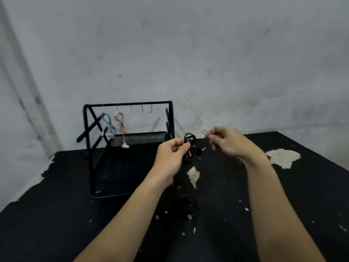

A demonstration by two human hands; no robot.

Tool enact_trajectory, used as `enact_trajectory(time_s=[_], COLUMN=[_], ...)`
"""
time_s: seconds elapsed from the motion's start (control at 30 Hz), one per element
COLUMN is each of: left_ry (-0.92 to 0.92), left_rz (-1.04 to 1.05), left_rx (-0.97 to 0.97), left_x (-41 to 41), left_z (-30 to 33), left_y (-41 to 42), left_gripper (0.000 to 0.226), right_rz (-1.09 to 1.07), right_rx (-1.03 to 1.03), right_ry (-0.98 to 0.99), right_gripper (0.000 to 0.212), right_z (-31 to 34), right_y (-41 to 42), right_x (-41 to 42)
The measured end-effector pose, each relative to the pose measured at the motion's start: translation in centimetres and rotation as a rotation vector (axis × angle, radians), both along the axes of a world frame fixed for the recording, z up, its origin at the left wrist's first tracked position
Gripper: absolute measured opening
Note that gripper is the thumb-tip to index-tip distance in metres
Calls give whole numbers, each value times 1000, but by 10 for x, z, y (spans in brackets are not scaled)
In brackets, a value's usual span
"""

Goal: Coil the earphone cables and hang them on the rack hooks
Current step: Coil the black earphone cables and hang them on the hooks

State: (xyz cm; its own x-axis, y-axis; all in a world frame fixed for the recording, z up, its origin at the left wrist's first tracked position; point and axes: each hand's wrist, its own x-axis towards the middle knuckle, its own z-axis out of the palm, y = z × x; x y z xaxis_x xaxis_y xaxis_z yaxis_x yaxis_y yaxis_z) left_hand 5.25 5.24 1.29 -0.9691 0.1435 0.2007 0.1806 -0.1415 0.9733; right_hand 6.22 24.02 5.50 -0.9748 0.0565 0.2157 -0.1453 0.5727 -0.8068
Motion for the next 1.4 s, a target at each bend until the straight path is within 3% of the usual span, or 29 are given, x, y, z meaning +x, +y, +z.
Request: enact_trajectory(time_s=[0.1,0.23,0.33,0.4,0.63,0.8,0.87,0.93,1.0,1.1,1.23,1.4], left_ry=[8,6,-9,-25,-77,-124,-133,-130,-94,-68,-38,8], left_rz=[26,57,33,7,-79,-110,-108,-99,-65,-28,24,71], left_rx=[6,-19,-22,-24,-63,-77,-73,-72,-63,-31,62,87], left_x=[-3,-7,-6,-4,2,3,3,2,-2,-3,-5,-5], left_z=[3,-3,-9,-14,-31,-42,-44,-43,-34,-22,-3,10], left_y=[-23,-45,-42,-31,26,55,56,52,40,19,-24,-59], left_gripper=[7,10,10,9,10,9,8,9,10,9,8,9], right_rz=[113,-117,-325,-364,-492,-615,-641,-543,-341,10,293,286], right_rx=[-51,277,595,690,322,359,350,236,42,-137,-137,9], right_ry=[-26,-236,-568,-710,-693,-698,-615,-369,-79,112,200,337], right_gripper=[12,16,32,34,31,56,46,22,18,10,5,7], right_z=[11,-10,-40,-64,-94,-88,-78,-67,-49,-12,19,14], right_y=[-26,-5,30,49,56,55,57,59,49,12,-40,-86], right_x=[-7,-24,-37,-40,-23,-18,-17,-16,-19,-8,-6,-17])
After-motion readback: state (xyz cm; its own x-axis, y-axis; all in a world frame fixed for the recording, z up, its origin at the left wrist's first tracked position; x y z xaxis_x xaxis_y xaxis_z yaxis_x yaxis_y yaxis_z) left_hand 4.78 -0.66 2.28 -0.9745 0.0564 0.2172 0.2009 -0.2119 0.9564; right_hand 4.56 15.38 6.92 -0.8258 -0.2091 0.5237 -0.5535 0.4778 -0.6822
